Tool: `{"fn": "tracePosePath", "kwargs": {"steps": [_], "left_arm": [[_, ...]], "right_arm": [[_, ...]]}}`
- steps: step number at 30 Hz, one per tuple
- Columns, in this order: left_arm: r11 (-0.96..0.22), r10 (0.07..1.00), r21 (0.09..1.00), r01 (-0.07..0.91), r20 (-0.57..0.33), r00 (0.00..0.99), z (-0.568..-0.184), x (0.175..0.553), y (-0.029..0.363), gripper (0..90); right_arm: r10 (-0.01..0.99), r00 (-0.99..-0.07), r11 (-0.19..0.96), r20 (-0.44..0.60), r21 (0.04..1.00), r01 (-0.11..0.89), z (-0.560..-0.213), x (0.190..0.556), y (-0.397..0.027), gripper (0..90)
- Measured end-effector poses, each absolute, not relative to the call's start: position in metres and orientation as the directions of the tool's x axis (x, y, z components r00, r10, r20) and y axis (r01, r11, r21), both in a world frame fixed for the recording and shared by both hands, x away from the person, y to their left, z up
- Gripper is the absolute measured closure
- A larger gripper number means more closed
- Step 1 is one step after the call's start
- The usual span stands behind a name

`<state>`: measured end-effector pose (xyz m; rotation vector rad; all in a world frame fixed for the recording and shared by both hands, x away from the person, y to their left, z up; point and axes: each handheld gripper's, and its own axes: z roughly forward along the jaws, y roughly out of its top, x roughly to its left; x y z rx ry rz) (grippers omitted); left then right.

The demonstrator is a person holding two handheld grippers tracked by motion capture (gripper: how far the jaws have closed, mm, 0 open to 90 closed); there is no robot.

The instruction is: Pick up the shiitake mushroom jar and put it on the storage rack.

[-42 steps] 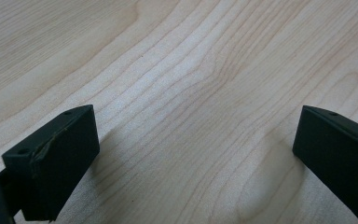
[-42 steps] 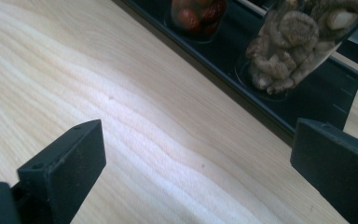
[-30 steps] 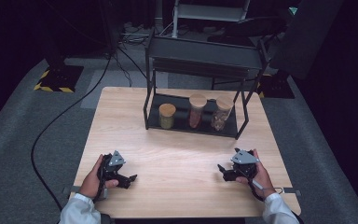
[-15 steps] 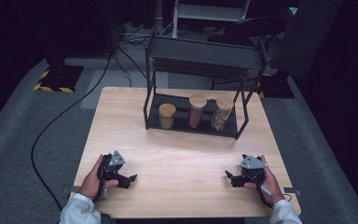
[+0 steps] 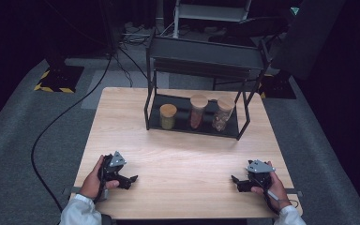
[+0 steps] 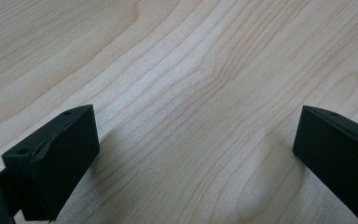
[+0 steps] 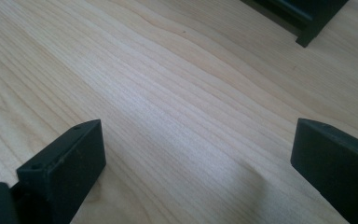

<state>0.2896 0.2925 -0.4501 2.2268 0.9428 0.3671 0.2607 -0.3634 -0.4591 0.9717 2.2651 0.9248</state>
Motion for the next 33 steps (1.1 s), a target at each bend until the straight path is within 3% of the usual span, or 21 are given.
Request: {"fn": "tracePosePath", "kwargs": {"steps": [12, 33], "left_arm": [[-0.505, 0.716, 0.686, 0.524, -0.005, 0.698, -0.45, 0.29, 0.292, 0.1], [-0.505, 0.716, 0.686, 0.524, -0.006, 0.698, -0.45, 0.29, 0.293, 0.1]], "right_arm": [[0.816, -0.578, 0.406, -0.009, 0.72, 0.562, -0.454, 0.274, -0.388, 0.3], [0.811, -0.585, 0.41, -0.007, 0.72, 0.559, -0.455, 0.275, -0.399, 0.1]]}}
